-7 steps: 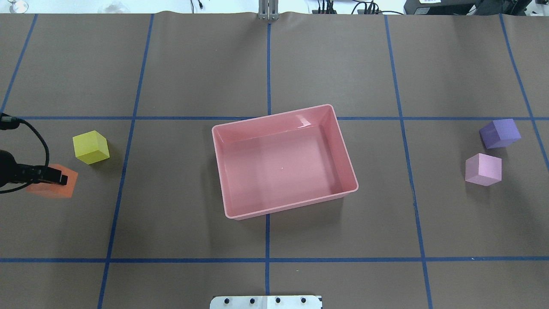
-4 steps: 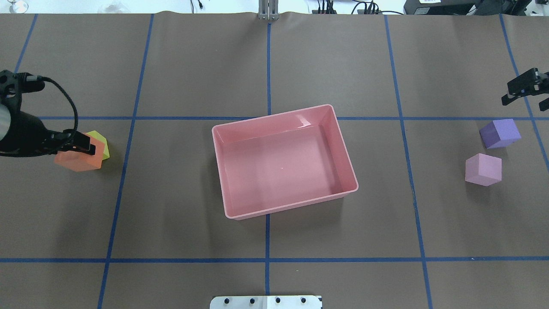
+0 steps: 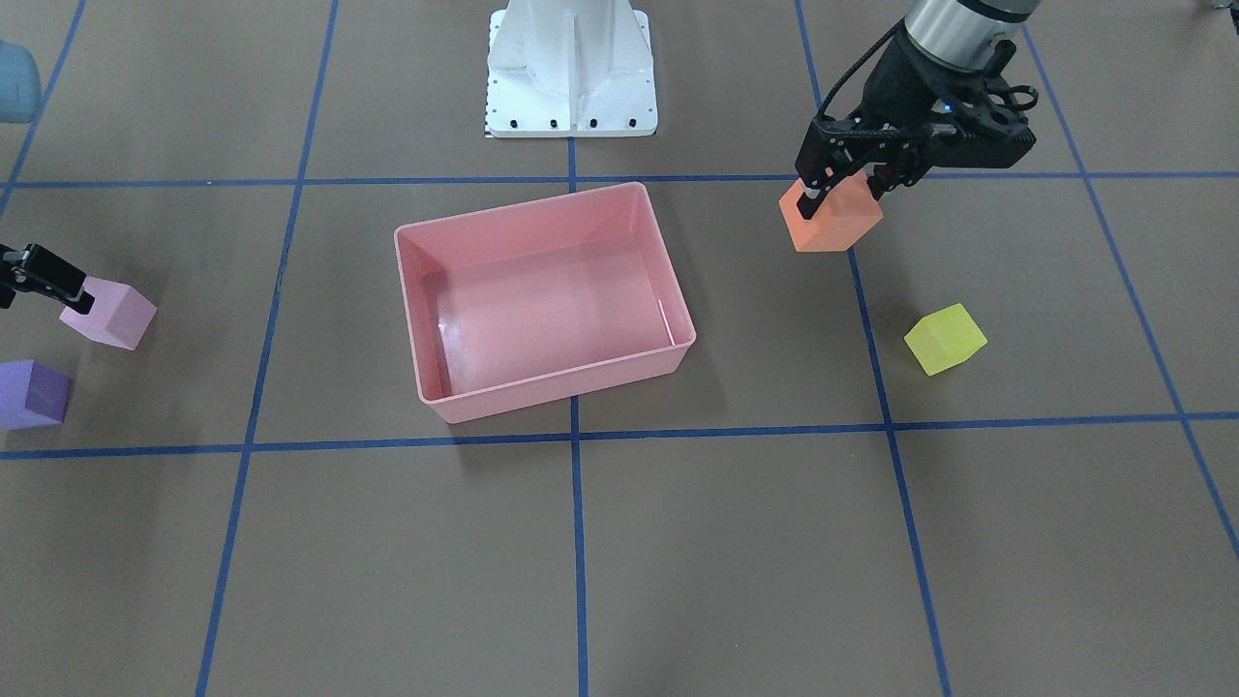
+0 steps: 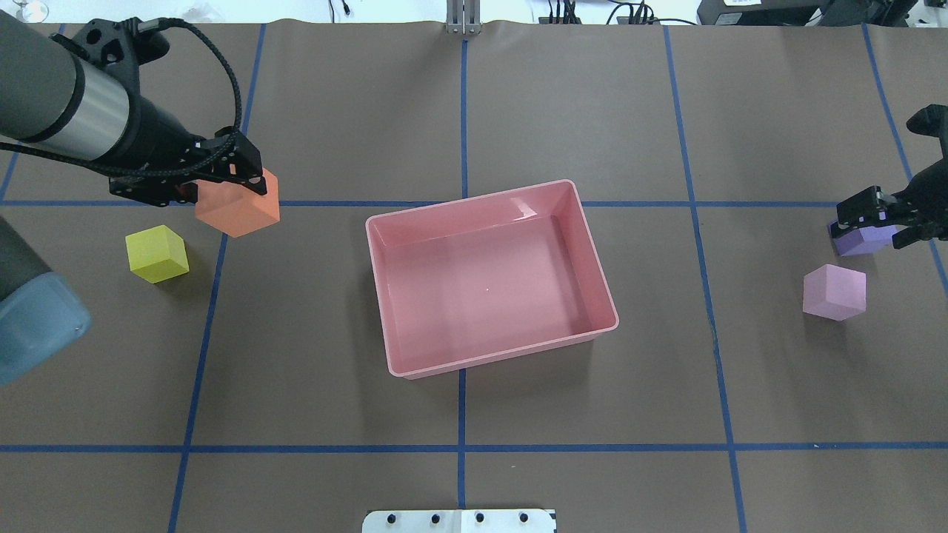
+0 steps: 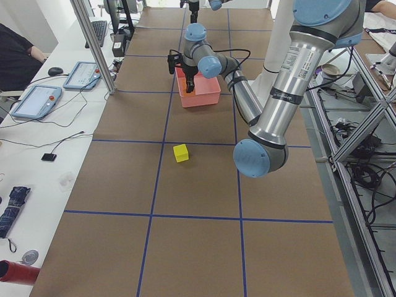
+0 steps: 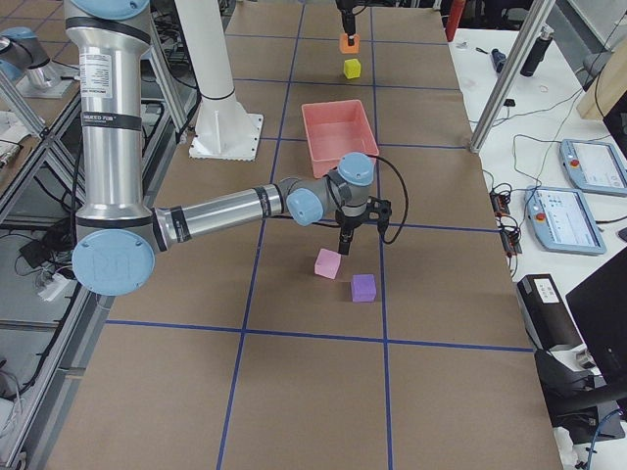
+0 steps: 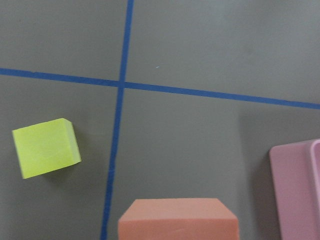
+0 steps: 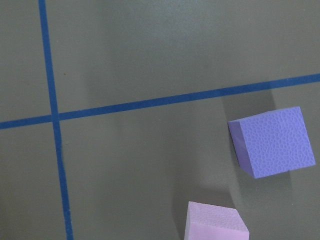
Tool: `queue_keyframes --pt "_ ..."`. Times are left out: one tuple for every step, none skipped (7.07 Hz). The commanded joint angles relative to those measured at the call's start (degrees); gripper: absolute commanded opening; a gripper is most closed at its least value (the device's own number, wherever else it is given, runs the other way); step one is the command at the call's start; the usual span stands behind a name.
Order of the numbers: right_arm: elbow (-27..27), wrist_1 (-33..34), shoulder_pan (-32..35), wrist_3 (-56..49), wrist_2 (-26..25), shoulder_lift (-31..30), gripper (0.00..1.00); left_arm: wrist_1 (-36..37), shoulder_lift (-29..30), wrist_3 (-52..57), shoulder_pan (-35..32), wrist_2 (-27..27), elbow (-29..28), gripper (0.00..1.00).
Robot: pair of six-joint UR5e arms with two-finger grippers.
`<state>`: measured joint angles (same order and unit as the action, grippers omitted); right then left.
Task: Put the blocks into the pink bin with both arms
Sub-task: 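Lift orange cube toward bin with left gripper while right descends to pink cube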
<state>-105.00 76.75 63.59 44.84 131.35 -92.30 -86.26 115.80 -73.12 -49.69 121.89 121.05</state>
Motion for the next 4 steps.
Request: queue_keyframes --pt "1.6 -0.6 -4.0 0.3 -1.0 -1.1 1.00 0.8 6.2 -3.7 2.0 -0.5 -3.5 0.00" --pt "2.5 -0.6 -4.9 0.2 -1.6 -1.0 1.00 0.8 7.4 -4.9 3.2 -0.9 -4.6 0.00" --pt "3.7 -0.6 -5.4 0.2 -2.0 -0.9 1.00 0.8 7.9 -5.0 3.5 -0.9 -5.3 0.00" --pt "4.1 -0.6 -5.6 0.2 -2.1 -0.9 1.00 0.7 8.0 -4.9 3.7 -1.8 -6.3 0.00"
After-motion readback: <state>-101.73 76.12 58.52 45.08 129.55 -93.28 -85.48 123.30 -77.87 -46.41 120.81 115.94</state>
